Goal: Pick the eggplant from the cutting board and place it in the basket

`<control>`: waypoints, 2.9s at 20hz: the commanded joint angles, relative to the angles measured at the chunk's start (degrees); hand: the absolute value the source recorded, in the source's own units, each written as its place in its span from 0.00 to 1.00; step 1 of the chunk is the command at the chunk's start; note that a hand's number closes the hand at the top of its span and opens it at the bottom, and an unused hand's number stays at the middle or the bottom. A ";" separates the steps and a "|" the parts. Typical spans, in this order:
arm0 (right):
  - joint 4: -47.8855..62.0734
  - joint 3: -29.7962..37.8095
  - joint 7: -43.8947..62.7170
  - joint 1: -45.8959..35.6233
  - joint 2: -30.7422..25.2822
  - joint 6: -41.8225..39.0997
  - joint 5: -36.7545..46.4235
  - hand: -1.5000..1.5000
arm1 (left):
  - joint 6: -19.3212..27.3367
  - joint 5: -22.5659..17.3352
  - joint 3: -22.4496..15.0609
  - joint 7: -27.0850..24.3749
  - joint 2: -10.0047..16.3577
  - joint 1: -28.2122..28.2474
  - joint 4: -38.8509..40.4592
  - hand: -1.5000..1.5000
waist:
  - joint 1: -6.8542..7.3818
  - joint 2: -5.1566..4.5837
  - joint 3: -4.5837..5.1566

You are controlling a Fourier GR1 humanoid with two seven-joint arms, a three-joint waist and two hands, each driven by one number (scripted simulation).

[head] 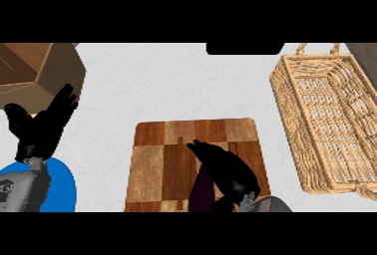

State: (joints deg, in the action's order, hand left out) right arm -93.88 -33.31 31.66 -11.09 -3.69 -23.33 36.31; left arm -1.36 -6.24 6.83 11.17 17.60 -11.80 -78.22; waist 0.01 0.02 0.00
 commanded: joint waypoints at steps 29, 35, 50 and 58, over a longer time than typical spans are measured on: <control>23.37 29.76 38.27 -26.94 3.68 40.23 20.21 1.00 | -2.82 1.55 -1.33 2.34 -2.21 -2.80 -3.03 0.50 | 7.12 -2.55 0.00; 27.06 31.31 37.11 -38.31 3.67 52.31 32.51 1.00 | -3.16 2.54 -3.19 2.55 -2.97 -4.58 -2.26 0.50 | 8.43 -2.56 0.27; 45.91 45.78 50.05 -61.14 2.54 50.19 61.16 1.00 | -2.71 2.71 -2.61 3.13 -2.79 -6.20 -1.03 0.50 | 6.66 -1.86 0.38; 52.22 53.04 53.31 -69.09 -1.41 48.87 70.89 1.00 | -2.33 3.26 -2.43 1.75 -2.94 -4.43 -0.51 0.50 | 6.55 -2.05 0.33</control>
State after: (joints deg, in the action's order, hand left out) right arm -44.73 17.44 70.43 -75.67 -4.03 25.56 102.57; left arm -3.45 -3.25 4.48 13.74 14.53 -17.07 -78.96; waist 6.66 -2.00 0.34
